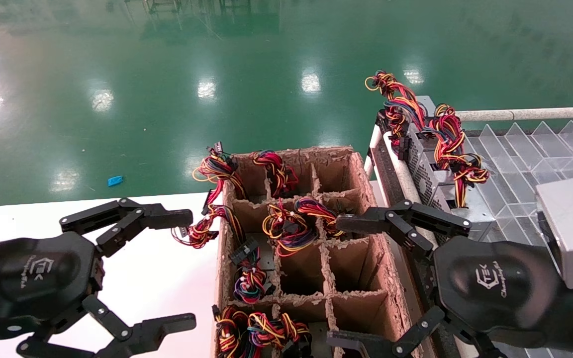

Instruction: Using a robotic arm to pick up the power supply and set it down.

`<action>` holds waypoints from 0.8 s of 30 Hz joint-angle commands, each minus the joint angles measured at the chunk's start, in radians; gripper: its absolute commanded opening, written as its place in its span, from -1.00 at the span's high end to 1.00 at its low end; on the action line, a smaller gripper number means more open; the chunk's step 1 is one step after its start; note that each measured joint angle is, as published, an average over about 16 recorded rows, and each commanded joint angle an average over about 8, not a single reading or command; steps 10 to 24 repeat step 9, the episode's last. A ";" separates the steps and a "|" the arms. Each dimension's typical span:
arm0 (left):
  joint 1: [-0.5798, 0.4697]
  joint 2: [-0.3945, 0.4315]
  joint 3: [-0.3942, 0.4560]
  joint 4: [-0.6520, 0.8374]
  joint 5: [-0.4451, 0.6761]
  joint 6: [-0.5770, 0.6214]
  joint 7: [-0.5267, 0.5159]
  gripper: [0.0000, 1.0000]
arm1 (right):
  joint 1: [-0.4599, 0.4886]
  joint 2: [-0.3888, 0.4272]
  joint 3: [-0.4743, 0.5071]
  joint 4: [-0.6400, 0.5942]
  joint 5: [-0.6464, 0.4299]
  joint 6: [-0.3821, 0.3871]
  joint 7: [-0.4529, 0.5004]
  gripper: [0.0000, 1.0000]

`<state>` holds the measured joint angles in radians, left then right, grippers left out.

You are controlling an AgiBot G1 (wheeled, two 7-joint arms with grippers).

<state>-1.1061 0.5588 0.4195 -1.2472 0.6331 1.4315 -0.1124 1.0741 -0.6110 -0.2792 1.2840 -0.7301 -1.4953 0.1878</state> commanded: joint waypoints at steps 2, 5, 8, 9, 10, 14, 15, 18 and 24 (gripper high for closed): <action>0.000 0.000 0.000 0.000 0.000 0.000 0.000 -1.00 | 0.000 0.000 0.000 0.000 0.000 0.000 0.000 -1.00; 0.000 0.000 0.000 0.000 0.000 0.000 0.000 -1.00 | 0.000 0.000 0.000 -0.001 0.000 0.000 0.000 -1.00; 0.000 0.000 0.000 0.000 0.000 0.000 0.000 -1.00 | 0.001 0.000 0.000 -0.001 -0.001 0.000 0.000 -1.00; 0.000 0.000 0.000 0.000 0.000 0.000 0.000 -1.00 | 0.001 0.000 0.000 -0.001 -0.001 0.000 0.000 -1.00; 0.000 0.000 0.000 0.000 0.000 0.000 0.000 -1.00 | 0.001 0.000 0.000 -0.001 -0.001 0.000 0.000 -1.00; 0.000 0.000 0.000 0.000 0.000 0.000 0.000 -1.00 | 0.001 0.000 0.000 -0.001 -0.001 0.000 0.000 -1.00; 0.000 0.000 0.000 0.000 0.000 0.000 0.000 -1.00 | 0.001 0.000 0.000 -0.001 -0.001 0.000 0.000 -1.00; 0.000 0.000 0.000 0.000 0.000 0.000 0.000 -1.00 | 0.001 0.000 0.000 -0.001 -0.001 0.000 0.000 -1.00; 0.000 0.000 0.000 0.000 0.000 0.000 0.000 -1.00 | 0.001 0.000 0.000 -0.001 -0.001 0.000 0.000 -1.00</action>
